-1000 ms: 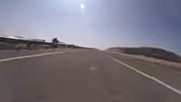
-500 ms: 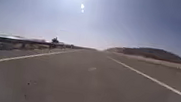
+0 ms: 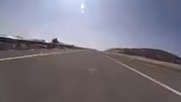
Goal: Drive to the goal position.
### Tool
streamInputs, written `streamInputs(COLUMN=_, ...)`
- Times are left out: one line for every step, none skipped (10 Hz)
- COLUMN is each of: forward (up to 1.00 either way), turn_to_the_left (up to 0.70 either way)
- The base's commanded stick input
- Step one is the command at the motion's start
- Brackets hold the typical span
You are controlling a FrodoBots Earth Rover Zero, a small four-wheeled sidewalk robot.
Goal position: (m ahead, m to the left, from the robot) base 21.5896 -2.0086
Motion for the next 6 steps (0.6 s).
streamInputs(forward=1.0, turn_to_the_left=0.0)
streamInputs(forward=1.0, turn_to_the_left=0.0)
streamInputs(forward=1.0, turn_to_the_left=0.0)
streamInputs(forward=1.0, turn_to_the_left=0.0)
streamInputs(forward=1.0, turn_to_the_left=0.0)
streamInputs(forward=1.0, turn_to_the_left=0.0)
